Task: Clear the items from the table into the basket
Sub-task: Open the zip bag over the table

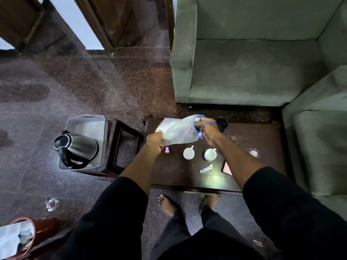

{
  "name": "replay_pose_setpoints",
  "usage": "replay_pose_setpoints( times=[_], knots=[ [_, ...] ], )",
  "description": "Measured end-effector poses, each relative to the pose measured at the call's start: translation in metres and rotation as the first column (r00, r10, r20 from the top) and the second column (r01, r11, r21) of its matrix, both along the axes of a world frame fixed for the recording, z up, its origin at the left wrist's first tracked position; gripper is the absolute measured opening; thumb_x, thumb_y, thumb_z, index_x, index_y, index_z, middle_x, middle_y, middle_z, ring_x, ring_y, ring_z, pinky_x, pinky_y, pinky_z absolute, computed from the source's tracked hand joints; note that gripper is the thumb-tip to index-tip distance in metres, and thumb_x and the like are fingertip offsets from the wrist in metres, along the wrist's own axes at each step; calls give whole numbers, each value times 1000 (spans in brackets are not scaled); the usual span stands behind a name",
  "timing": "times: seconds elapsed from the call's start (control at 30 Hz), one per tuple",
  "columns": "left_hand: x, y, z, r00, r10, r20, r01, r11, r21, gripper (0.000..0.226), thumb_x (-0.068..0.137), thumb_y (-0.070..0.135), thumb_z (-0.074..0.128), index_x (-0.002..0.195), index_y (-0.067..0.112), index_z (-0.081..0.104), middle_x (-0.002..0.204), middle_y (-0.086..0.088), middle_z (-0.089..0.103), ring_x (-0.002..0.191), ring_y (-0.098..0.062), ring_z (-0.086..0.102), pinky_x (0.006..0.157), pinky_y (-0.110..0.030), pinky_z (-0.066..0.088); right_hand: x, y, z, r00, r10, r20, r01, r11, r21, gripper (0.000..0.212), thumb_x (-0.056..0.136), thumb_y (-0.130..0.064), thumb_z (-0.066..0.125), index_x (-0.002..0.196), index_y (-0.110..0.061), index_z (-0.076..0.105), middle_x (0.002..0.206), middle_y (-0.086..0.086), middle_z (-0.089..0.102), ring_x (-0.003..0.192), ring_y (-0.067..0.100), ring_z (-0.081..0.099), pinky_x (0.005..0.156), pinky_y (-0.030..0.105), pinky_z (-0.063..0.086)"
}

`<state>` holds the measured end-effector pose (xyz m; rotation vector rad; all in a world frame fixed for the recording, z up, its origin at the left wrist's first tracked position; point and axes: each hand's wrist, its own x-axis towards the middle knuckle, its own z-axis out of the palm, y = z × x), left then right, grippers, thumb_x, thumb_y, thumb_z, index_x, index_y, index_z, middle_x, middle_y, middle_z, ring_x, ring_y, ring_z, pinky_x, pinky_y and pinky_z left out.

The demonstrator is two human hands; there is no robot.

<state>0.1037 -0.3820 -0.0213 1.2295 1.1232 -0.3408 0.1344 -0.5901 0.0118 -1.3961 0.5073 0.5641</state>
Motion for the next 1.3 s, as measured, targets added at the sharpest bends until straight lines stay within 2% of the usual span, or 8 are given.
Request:
replay_pose_setpoints(
  times=[0.2, 0.37, 0.47, 0.57, 0.63, 0.8, 1.07, 1.3],
  knots=[
    [1, 4, -10, 997, 76, 9, -76, 996, -37, 51, 104, 17, 61, 150, 1, 45, 144, -18, 56, 120, -36, 62, 89, -50, 54, 5, -10, -15, 976, -197, -96, 207, 972, 113, 28, 48, -15, 69, 75, -6, 68, 66, 9, 59, 57, 24, 55, 61, 32, 50],
    [0, 1, -15, 996, 81, 27, -78, 993, -89, 54, 96, 10, 59, 148, 3, 47, 144, -19, 56, 114, -33, 60, 84, -47, 52, 8, -17, -19, 964, -240, -119, 258, 952, 167, 5, 59, -11, 60, 63, -11, 56, 67, 8, 52, 56, 23, 51, 64, 34, 55],
    [-2, -2, -15, 994, 101, 36, -95, 986, -134, 76, 78, 17, 67, 149, -1, 46, 141, -16, 54, 115, -29, 55, 98, -45, 47, 7, -20, -19, 981, -181, -71, 190, 968, 163, 8, 72, -9, 71, 78, -5, 69, 71, 10, 66, 58, 23, 63, 58, 32, 58],
    [-1, 2, -7, 999, -34, -39, 32, 998, -49, 18, 96, 14, 65, 109, 26, 62, 134, -13, 57, 106, -23, 56, 91, -31, 43, 6, -25, -26, 998, -46, 33, 43, 993, 112, 12, 94, -10, 73, 97, 1, 74, 77, 7, 75, 64, 15, 72, 59, 25, 59],
    [0, 8, -6, 966, -240, -100, 247, 967, 63, 27, 89, 13, 75, 103, 30, 60, 107, -2, 59, 77, -10, 48, 76, -19, 37, 6, -30, -30, 995, 72, 62, -75, 996, 57, 15, 95, -10, 72, 101, 4, 74, 89, 12, 74, 70, 15, 70, 59, 19, 55],
    [6, 5, 3, 983, 118, -140, -147, 965, -219, 26, 103, 6, 43, 80, 7, 55, 81, -5, 59, 70, -19, 57, 69, -31, 47, 6, -42, -23, 970, 238, 50, -240, 970, 34, 22, 77, -21, 86, 93, -6, 81, 94, 13, 74, 82, 24, 64, 72, 30, 45],
    [11, 3, 14, 997, 71, 22, -64, 973, -222, 35, 106, 6, 35, 82, 7, 62, 55, -8, 69, 67, -23, 68, 66, -34, 57, 8, -63, -11, 931, 359, -66, -315, 881, 352, 27, 100, 8, 51, 118, -2, 69, 100, 5, 77, 88, 12, 75, 83, 24, 62],
    [16, 7, 14, 954, 265, 141, -224, 940, -257, 35, 102, 0, 36, 118, 5, 66, 102, -17, 70, 94, -32, 67, 92, -54, 53, 12, -68, -10, 970, -117, -215, 145, 982, 117, 16, 88, -5, 56, 84, -4, 71, 74, 4, 68, 59, 10, 57, 46, 20, 53]
  ],
)
